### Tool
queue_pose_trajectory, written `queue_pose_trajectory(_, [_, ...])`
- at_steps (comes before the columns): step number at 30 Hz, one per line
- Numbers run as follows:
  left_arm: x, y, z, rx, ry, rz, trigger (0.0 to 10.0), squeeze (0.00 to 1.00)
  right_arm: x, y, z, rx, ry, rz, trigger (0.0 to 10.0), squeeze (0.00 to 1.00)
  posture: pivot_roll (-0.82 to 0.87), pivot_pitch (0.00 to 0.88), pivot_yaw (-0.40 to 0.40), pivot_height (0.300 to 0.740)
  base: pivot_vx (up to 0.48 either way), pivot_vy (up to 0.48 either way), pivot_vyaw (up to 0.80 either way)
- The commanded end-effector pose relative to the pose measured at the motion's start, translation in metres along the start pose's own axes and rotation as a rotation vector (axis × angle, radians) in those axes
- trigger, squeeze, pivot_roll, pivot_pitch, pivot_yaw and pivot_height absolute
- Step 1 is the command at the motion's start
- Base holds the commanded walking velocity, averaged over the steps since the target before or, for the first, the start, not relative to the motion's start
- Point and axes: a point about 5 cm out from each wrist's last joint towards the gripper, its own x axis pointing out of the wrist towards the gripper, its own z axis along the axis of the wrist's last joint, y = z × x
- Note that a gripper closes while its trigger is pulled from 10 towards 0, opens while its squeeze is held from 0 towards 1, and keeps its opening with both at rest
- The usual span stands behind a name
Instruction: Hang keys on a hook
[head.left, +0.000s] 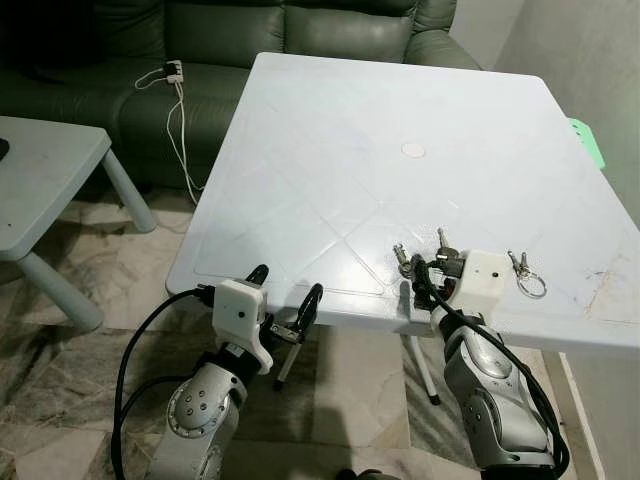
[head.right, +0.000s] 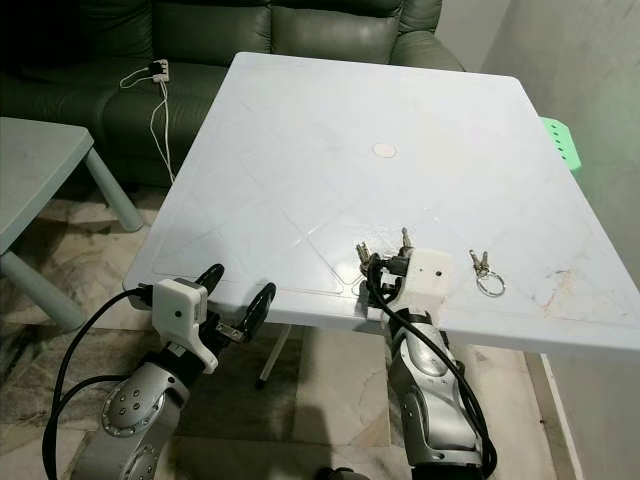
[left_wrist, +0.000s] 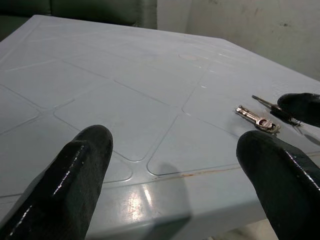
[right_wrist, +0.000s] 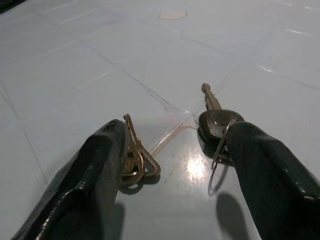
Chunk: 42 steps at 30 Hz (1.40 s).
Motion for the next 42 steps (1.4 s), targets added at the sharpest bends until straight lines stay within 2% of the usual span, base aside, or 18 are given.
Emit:
queue_pose_trajectory(1, [-0.001, -0.002, 0.002, 0.001, 0.001, 0.003, 10.0, 0.0, 0.001, 0.002, 0.003, 0.005, -0.014, 0.0, 7.6, 0.0, 0.06, 0.145, -0.1, 0.74, 0.0, 0.0, 0.0])
queue_pose_trajectory(2, [0.0, -0.002, 0.002, -0.003, 0.001, 0.006, 10.0, 0.0, 0.004, 0.004, 0.004, 0.006, -0.007, -0.012, 10.0, 0.0, 0.06, 0.146, -0.1, 0.74, 0.0, 0.0, 0.0])
queue_pose_trajectory(15, [0.0, -0.002, 0.001, -0.009, 0.002, 0.015, 10.0, 0.0, 0.015, 0.015, 0.003, 0.003, -0.009, -0.036, 10.0, 0.0, 0.06, 0.149, -0.101, 0.74, 0.0, 0.0, 0.0])
queue_pose_trajectory(27, [0.0, -0.005, 0.002, -0.007, -0.001, 0.002, 10.0, 0.0, 0.018, 0.006, 0.016, 0.021, -0.122, -0.064, 10.0, 0.0, 0.06, 0.149, -0.1, 0.74, 0.0, 0.0, 0.0])
queue_pose_trajectory(33, [0.001, -0.005, 0.002, -0.011, 0.0, 0.0, 10.0, 0.0, 0.019, 0.001, 0.009, -0.009, -0.09, -0.099, 10.0, 0.0, 0.06, 0.148, -0.098, 0.74, 0.0, 0.0, 0.0])
queue_pose_trajectory(38, [0.001, -0.006, 0.001, -0.015, 0.001, -0.002, 10.0, 0.0, 0.017, 0.006, -0.003, -0.022, -0.023, -0.071, 10.0, 0.0, 0.06, 0.149, -0.097, 0.74, 0.0, 0.0, 0.0])
queue_pose_trajectory(42, [0.001, -0.006, 0.001, -0.015, 0.003, -0.003, 10.0, 0.0, 0.017, 0.009, -0.005, -0.024, -0.018, -0.072, 10.0, 0.0, 0.06, 0.149, -0.098, 0.74, 0.0, 0.0, 0.0])
